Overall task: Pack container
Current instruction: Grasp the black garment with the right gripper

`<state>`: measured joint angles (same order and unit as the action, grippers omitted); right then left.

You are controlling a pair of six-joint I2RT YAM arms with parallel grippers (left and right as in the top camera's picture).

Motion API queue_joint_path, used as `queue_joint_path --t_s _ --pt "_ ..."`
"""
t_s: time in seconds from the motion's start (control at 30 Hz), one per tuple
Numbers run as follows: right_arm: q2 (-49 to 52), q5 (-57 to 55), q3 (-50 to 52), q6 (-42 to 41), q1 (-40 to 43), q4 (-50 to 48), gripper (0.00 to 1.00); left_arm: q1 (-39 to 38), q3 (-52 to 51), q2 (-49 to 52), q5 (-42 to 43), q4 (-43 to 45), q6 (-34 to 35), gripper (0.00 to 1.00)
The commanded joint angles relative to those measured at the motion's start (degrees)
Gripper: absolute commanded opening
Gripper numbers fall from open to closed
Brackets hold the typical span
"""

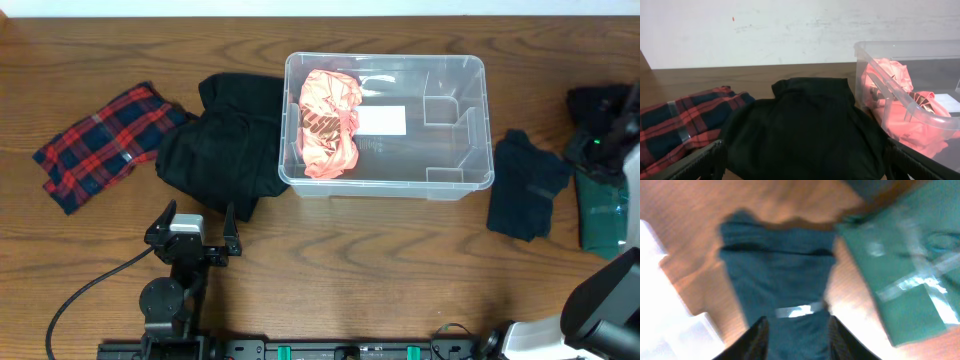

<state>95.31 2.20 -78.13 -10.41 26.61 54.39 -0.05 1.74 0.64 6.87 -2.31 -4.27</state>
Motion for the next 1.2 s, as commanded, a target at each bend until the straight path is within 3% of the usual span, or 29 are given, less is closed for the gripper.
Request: queue_joint_path --t_s 0.0,0.33,0.47,0.73,1.17 --pt "0.98 -2.19 2.25 -2.23 3.23 0.00 0.48 0.20 -1.51 -0.02 0.11 -1.03 0.50 0.98" --pt "1.38 -0.24 12.83 -1.33 6.10 -7.21 0.77 0.20 -1.51 -0.02 0.13 -1.03 0.50 0.98" --pt "1.38 -0.20 17.42 -1.11 6.10 -11.82 0.98 0.20 -1.51 -0.02 0.13 -1.03 0.52 0.98" --pt "1.38 13.73 24.28 6.95 6.10 -21.31 0.99 0.20 -1.51 -0.02 0.11 -1.03 0.52 0.98" --pt "1.38 13.03 26.34 7.72 6.10 -24.35 0.99 0.20 -1.51 -0.02 0.11 -1.03 0.50 0.98"
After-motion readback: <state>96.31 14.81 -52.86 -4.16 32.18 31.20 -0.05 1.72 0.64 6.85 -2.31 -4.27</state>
